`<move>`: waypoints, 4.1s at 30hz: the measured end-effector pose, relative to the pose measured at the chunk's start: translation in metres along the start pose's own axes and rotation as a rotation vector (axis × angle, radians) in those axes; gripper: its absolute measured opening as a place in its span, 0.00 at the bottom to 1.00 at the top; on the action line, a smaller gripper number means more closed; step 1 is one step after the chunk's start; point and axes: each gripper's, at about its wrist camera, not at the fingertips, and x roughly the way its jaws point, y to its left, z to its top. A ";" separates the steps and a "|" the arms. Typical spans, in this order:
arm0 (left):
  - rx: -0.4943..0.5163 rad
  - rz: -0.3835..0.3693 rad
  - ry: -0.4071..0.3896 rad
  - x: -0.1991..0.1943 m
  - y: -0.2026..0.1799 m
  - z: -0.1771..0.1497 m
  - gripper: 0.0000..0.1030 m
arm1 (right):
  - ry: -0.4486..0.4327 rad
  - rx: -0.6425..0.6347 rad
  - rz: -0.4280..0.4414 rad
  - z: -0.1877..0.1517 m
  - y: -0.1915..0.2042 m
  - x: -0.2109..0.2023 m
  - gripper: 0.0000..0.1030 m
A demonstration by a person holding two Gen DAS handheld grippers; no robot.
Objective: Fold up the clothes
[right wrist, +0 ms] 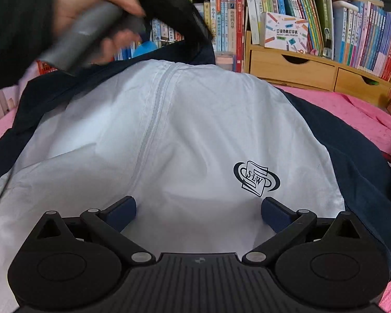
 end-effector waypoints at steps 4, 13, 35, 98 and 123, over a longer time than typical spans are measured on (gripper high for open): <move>-0.023 0.032 0.038 0.014 -0.006 -0.012 0.01 | 0.000 0.002 0.002 0.001 -0.001 0.001 1.00; -0.359 0.334 -0.535 -0.138 0.149 -0.044 0.02 | 0.000 0.003 0.003 0.000 -0.002 0.001 1.00; -0.606 0.487 -0.075 -0.063 0.359 -0.333 0.17 | 0.001 -0.008 0.000 -0.001 -0.002 0.002 1.00; 0.056 -0.326 -0.319 -0.089 0.075 -0.206 0.85 | -0.202 -0.221 0.363 0.067 -0.040 -0.034 1.00; 0.337 -0.457 -0.345 -0.090 0.081 -0.171 1.00 | -0.269 -0.775 0.183 -0.051 0.017 -0.033 0.46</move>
